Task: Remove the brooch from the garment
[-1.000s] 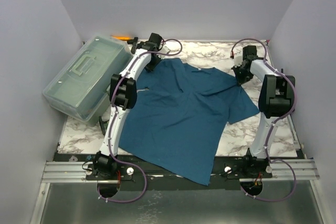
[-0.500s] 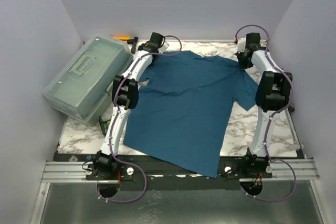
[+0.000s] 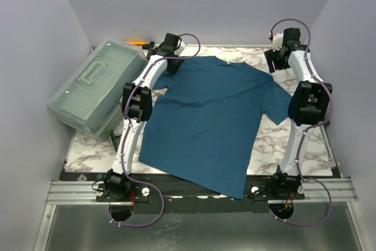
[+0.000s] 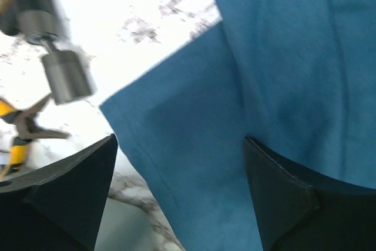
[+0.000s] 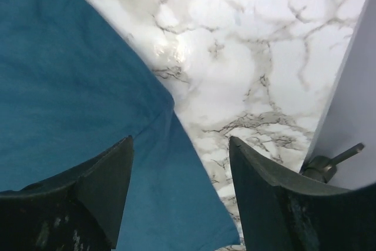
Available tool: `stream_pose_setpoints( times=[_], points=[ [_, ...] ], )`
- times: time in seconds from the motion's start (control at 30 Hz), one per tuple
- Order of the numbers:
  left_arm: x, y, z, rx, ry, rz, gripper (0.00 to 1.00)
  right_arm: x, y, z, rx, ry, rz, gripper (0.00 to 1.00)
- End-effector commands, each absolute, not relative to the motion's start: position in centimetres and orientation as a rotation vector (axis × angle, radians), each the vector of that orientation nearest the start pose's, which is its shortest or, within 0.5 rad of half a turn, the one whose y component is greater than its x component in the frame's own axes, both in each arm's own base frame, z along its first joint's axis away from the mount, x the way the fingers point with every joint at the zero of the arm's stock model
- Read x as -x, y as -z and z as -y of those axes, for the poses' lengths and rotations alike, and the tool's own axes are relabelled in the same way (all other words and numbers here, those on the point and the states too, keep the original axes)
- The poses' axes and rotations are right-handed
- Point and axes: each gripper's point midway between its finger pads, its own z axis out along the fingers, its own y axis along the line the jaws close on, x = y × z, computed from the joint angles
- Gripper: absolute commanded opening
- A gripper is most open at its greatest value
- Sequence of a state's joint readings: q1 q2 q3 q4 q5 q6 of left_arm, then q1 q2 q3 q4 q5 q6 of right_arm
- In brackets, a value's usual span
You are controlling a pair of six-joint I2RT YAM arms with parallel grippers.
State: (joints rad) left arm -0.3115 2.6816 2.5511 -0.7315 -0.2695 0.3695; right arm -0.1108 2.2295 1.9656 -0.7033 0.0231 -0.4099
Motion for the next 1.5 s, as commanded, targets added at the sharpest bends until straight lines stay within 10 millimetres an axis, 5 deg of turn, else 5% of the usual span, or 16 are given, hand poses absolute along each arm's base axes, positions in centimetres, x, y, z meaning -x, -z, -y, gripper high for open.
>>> stream_pose_setpoints(
  times=[0.0, 0.17, 0.37, 0.63, 0.9, 1.2, 1.47],
  points=[
    [-58.6, -9.6, 16.4, -0.691, -0.092, -2.35, 0.92, -51.9, -13.5, 5.8, 0.414, 0.07, -2.499, 0.7],
    [-52.8, -12.4, 19.1, -0.764, 0.226, -2.394, 0.99, -45.7, -12.4, 3.2, 0.509, -0.129, -2.612, 0.7],
    [-46.7, -13.1, 20.3, -0.885, 0.461, -2.429, 0.99, -39.9, -9.5, 2.1, 0.565, -0.234, -2.732, 0.7],
    [-39.7, -11.1, 18.7, -1.035, 0.531, -2.502, 0.99, -36.5, -5.9, 4.0, 0.593, -0.201, -2.826, 0.69],
    [-37.6, -11.0, 17.5, -1.014, 0.497, -2.546, 0.99, -35.3, -3.5, 7.0, 0.595, -0.139, -2.884, 0.69],
    [-38.5, -16.2, 16.7, -0.854, 0.51, -2.488, 0.99, -38.2, -8.1, 7.8, 0.581, -0.045, -2.758, 0.75],
    [-42.9, -23.5, 13.3, -0.445, 0.551, -2.425, 0.99, -42.4, -17.3, 3.3, 0.41, -0.307, -2.468, 0.99]
  ],
)
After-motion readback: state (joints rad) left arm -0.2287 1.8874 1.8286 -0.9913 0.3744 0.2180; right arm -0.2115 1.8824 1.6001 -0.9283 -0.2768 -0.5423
